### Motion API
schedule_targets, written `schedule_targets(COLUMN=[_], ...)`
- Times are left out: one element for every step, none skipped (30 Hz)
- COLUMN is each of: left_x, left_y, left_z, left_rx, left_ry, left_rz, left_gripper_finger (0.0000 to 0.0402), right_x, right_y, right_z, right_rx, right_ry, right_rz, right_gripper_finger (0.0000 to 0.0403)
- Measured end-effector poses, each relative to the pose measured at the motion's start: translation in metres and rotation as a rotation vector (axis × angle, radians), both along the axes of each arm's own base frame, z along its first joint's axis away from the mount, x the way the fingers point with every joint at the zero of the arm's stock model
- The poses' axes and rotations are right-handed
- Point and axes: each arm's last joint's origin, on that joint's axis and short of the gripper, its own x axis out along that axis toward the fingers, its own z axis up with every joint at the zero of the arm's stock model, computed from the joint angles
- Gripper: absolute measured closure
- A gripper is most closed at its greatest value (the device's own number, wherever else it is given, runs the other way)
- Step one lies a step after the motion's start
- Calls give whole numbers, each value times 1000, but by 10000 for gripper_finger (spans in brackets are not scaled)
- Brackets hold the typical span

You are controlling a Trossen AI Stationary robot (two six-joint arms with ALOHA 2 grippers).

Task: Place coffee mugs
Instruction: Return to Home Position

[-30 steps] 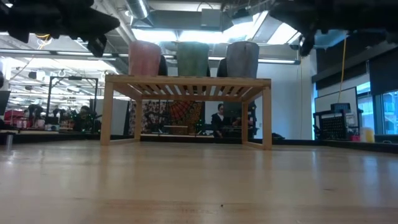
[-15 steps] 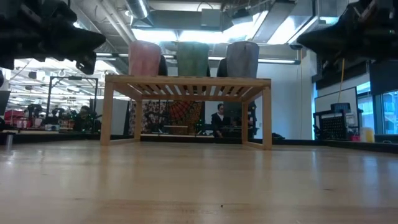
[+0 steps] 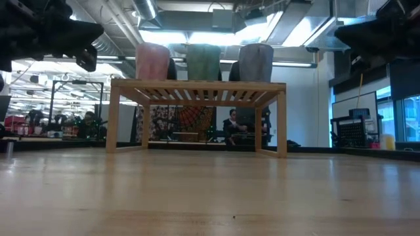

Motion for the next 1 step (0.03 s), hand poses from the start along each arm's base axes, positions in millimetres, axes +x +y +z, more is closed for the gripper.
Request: schedule_targets(left_x=[-1], left_y=[0], left_z=[0], left_rx=[0], left_ry=[2], left_rz=[0], left_gripper_finger=[392], right_x=[-3], right_y=[-1], right_z=[0], right_rx=[-7], right_ry=[-9], right_rz=[-1], right_gripper_finger=[384])
